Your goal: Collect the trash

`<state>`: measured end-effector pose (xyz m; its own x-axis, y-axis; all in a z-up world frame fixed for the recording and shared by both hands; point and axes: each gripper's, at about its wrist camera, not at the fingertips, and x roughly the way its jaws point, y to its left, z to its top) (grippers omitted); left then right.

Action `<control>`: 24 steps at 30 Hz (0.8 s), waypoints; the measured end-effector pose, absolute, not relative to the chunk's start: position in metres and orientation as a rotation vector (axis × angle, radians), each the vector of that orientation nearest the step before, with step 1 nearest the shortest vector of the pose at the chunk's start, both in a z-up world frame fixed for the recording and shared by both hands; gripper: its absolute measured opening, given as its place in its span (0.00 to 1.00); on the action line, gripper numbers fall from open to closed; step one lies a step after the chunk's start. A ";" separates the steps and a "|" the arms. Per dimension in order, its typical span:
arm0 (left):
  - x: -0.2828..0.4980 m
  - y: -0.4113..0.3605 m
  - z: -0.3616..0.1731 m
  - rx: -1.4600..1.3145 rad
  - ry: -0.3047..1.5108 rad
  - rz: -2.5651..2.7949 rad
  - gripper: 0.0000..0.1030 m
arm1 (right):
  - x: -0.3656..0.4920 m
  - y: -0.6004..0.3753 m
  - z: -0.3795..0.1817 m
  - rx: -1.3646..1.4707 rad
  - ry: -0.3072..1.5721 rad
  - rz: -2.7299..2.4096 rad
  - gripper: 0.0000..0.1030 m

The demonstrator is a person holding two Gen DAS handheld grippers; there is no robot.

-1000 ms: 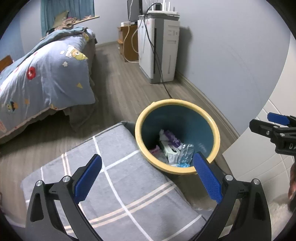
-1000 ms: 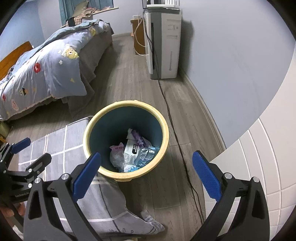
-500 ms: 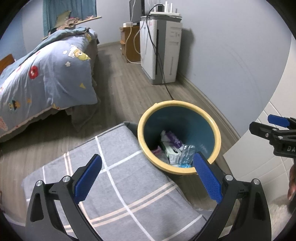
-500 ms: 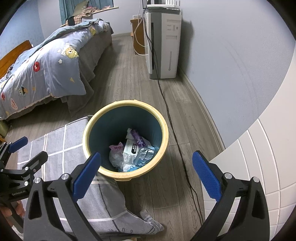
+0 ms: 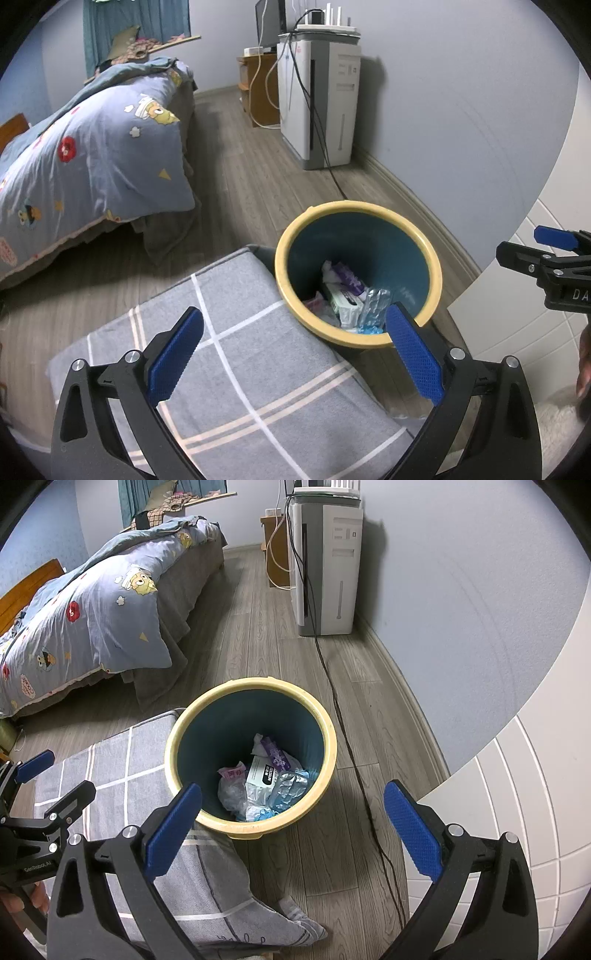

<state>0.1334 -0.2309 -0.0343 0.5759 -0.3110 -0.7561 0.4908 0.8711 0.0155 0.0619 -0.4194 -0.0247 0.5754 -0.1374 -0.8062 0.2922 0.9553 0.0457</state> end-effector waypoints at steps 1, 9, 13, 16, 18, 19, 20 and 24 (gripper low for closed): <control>0.133 -0.231 -0.034 0.233 0.834 -0.474 0.95 | 0.062 -0.419 -0.025 0.181 0.928 -0.254 0.94; 0.133 -0.231 -0.034 0.234 0.834 -0.476 0.95 | 0.062 -0.420 -0.025 0.180 0.930 -0.253 0.94; 0.134 -0.231 -0.034 0.233 0.835 -0.475 0.95 | 0.062 -0.420 -0.025 0.180 0.929 -0.253 0.94; 0.133 -0.231 -0.034 0.233 0.835 -0.475 0.95 | 0.062 -0.420 -0.025 0.180 0.928 -0.254 0.94; 0.133 -0.232 -0.034 0.236 0.835 -0.474 0.95 | 0.062 -0.420 -0.025 0.181 0.930 -0.253 0.94; 0.133 -0.232 -0.034 0.237 0.835 -0.475 0.95 | 0.062 -0.420 -0.025 0.182 0.930 -0.254 0.94; 0.133 -0.232 -0.034 0.236 0.835 -0.476 0.95 | 0.062 -0.420 -0.025 0.182 0.929 -0.253 0.94; 0.133 -0.233 -0.034 0.236 0.833 -0.475 0.95 | 0.062 -0.421 -0.025 0.182 0.930 -0.254 0.94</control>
<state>0.1328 -0.2328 -0.0344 0.5763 -0.3104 -0.7560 0.4919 0.8705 0.0176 0.0621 -0.4206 -0.0255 0.5712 -0.1369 -0.8093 0.2931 0.9550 0.0453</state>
